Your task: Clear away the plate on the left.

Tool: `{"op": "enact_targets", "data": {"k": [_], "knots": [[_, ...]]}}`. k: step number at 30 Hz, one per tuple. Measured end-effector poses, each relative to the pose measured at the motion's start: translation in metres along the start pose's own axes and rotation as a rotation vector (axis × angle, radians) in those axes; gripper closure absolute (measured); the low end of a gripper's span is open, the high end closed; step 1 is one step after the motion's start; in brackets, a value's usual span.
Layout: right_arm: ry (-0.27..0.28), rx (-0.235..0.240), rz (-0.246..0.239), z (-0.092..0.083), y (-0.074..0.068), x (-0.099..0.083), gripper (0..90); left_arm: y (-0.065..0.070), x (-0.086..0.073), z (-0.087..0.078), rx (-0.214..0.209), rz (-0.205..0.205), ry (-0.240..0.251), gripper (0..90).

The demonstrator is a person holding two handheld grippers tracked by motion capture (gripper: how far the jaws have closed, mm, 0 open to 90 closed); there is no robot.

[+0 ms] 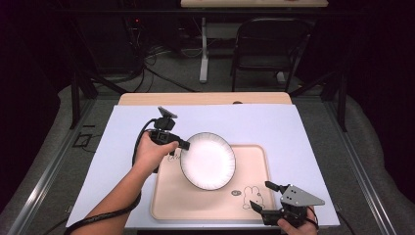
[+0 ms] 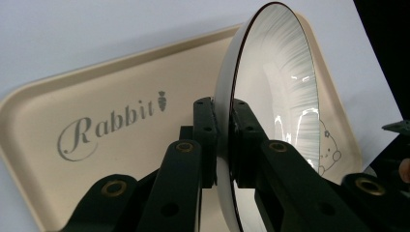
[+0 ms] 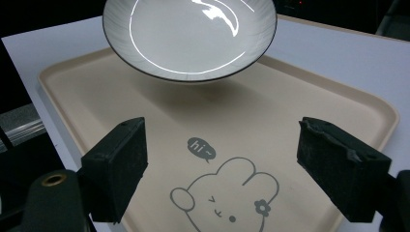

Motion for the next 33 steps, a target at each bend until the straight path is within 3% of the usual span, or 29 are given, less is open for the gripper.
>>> {"op": "enact_targets", "data": {"k": [8, 21, 33], "knots": [[0.001, -0.001, -0.003, 0.0, -0.001, 0.0, 17.8, 0.004, -0.01, 0.013, -0.013, 0.024, -0.04, 83.1], [0.001, 0.0, -0.005, 0.0, -0.001, 0.0, 17.8, 0.003, -0.02, 0.028, -0.023, 0.017, -0.071, 82.8], [0.001, 0.001, -0.007, 0.0, -0.001, 0.0, 17.8, -0.002, -0.023, 0.035, 0.024, 0.02, -0.089, 83.4]]}}
Point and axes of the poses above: each handheld gripper's, and its own axes: z roughly forward along the jaws, x roughly out of its top, y roughly to its right, the point moved 5 cm from there along z, roughly forward along the jaws, and after that the axes turned 11 degrees about -x, right-handed, at the moved point
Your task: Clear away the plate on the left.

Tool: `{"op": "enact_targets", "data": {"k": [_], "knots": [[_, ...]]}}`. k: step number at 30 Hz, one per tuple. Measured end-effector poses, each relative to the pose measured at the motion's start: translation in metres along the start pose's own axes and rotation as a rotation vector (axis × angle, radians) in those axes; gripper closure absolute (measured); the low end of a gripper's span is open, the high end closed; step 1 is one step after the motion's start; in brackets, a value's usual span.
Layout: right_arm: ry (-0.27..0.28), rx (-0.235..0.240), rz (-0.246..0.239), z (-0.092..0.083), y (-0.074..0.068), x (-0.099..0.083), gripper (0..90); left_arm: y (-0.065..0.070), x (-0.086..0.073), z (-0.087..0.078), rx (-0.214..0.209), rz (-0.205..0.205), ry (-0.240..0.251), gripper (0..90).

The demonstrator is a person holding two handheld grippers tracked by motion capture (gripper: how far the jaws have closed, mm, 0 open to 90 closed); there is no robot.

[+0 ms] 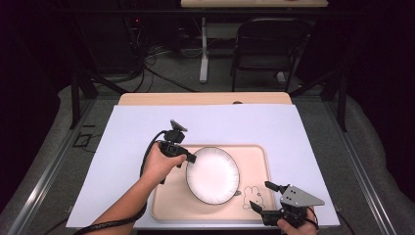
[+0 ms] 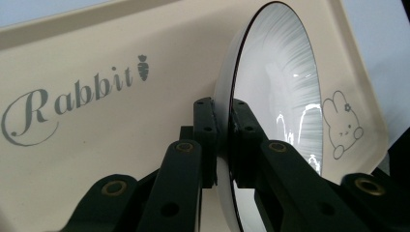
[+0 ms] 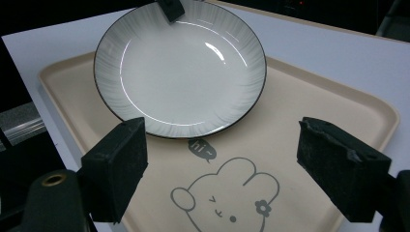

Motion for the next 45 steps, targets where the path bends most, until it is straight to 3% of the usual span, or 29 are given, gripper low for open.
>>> {"op": "enact_targets", "data": {"k": [26, 45], "knots": [[0.001, 0.002, 0.002, 0.001, 0.0, 0.0, 17.8, -0.004, -0.004, 0.003, 0.043, -0.005, 0.0, 84.7], [-0.002, 0.0, 0.002, 0.001, 0.0, 0.0, 17.8, -0.016, -0.01, 0.007, 0.041, -0.034, 0.001, 85.5]]}}
Point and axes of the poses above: each handheld gripper's, and its own axes: z roughly forward along the jaws, x roughly out of its top, y roughly to its right, the point moved 5 cm from there along z, roughly forward along the jaws, and after that the axes turned 11 degrees about -x, right-handed, at the moved point
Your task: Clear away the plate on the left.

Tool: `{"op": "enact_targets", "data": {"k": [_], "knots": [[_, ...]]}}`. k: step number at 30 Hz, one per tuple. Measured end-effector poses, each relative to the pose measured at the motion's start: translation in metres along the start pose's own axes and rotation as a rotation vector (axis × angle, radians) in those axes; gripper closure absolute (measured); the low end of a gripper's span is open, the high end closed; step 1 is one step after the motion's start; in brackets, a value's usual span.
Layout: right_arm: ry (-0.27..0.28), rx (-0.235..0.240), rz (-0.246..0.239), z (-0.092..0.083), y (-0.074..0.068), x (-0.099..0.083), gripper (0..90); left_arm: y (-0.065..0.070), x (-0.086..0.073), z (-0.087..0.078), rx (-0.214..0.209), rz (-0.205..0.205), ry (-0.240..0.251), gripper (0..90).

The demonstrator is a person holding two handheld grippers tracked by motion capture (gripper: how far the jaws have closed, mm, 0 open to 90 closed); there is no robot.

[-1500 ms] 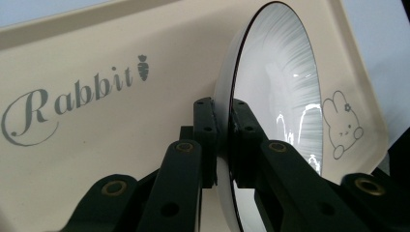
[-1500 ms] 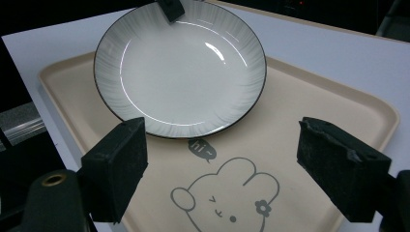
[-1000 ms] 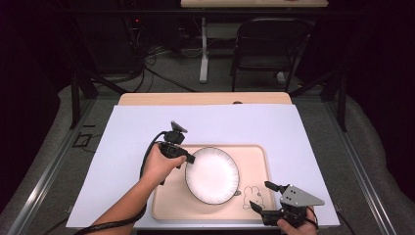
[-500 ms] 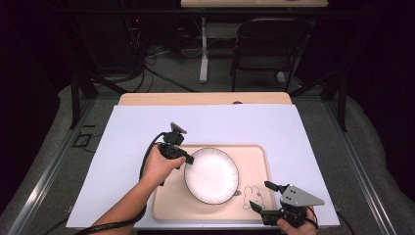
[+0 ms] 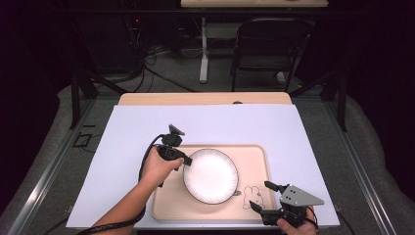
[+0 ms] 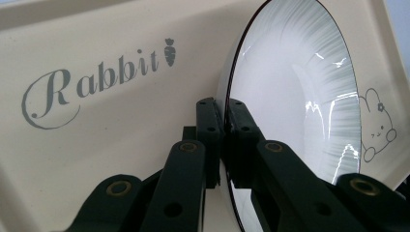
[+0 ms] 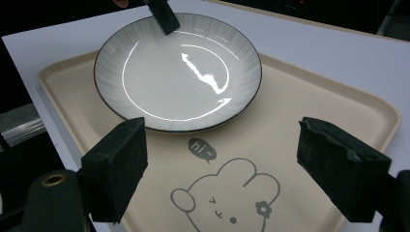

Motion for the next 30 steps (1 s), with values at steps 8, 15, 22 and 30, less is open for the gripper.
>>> {"op": "enact_targets", "data": {"k": [8, 15, 22, 30], "knots": [[0.002, -0.001, -0.002, -0.001, -0.001, 0.0, 17.8, -0.007, -0.003, 0.003, -0.012, -0.028, 0.005, 85.2], [0.001, 0.0, -0.003, -0.001, -0.001, 0.0, 17.8, -0.014, -0.006, 0.007, -0.019, -0.041, 0.0, 84.7], [0.002, -0.001, -0.005, -0.001, -0.001, 0.0, 17.8, -0.022, -0.01, 0.012, -0.036, -0.065, -0.004, 84.0], [0.002, -0.001, -0.006, -0.001, -0.001, 0.0, 17.8, -0.031, -0.015, 0.017, -0.052, -0.092, -0.006, 83.4]]}}
Point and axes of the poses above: each handheld gripper's, and its own axes: z roughly forward along the jaws, x roughly out of its top, y roughly to its right, the point moved 5 cm from there along z, roughly forward along the jaws, and after that the axes turned 11 degrees about -x, right-handed, at the moved point
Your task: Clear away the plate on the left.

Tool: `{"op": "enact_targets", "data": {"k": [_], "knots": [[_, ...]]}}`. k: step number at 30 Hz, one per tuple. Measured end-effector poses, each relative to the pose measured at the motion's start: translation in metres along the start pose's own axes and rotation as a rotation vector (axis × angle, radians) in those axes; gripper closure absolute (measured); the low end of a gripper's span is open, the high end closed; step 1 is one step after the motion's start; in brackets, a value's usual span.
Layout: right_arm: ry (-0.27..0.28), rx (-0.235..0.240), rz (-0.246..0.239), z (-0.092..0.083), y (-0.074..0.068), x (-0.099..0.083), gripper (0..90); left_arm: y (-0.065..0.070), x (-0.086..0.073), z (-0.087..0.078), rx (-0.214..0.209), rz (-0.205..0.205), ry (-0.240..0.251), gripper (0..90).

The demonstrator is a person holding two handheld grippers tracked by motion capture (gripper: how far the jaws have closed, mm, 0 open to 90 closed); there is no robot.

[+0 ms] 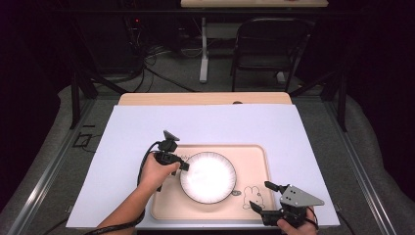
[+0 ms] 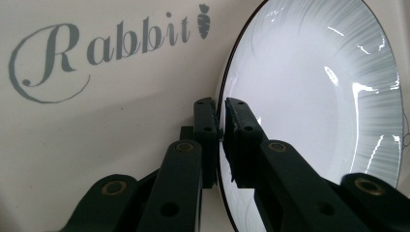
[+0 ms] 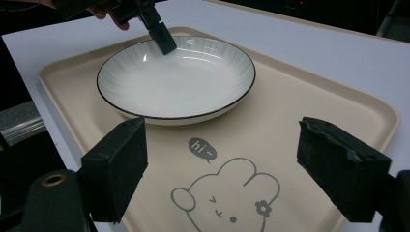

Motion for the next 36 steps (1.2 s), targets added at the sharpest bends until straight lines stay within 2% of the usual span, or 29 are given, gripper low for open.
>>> {"op": "enact_targets", "data": {"k": [5, 11, 15, 22, 30, 36], "knots": [[0.0, 0.0, 0.0, 0.0, 0.0, 0.0, 17.8, -0.003, -0.002, 0.001, -0.017, -0.012, 0.004, 83.2], [0.0, 0.0, -0.002, 0.0, 0.0, 0.0, 17.8, -0.002, -0.002, 0.001, -0.01, 0.004, 0.008, 81.7], [0.0, 0.0, 0.0, 0.0, 0.0, 0.0, 17.8, 0.001, -0.002, -0.002, -0.014, 0.011, 0.017, 75.6], [0.0, 0.0, -0.001, 0.0, 0.0, 0.0, 17.8, 0.006, 0.0, -0.01, -0.024, 0.02, 0.068, 55.0], [-0.003, 0.0, 0.004, 0.0, 0.0, 0.0, 17.8, 0.005, -0.001, -0.018, 0.02, 0.078, 0.112, 43.9], [-0.002, 0.0, 0.005, 0.0, 0.0, 0.0, 17.8, 0.004, -0.002, -0.026, 0.061, 0.105, 0.124, 42.5]]}}
Point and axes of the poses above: each handheld gripper's, and its own axes: z roughly forward along the jaws, x roughly out of its top, y roughly to its right, the point moved 5 cm from there along z, roughly forward along the jaws, and after that the axes turned 11 degrees about -x, right-handed, at the moved point
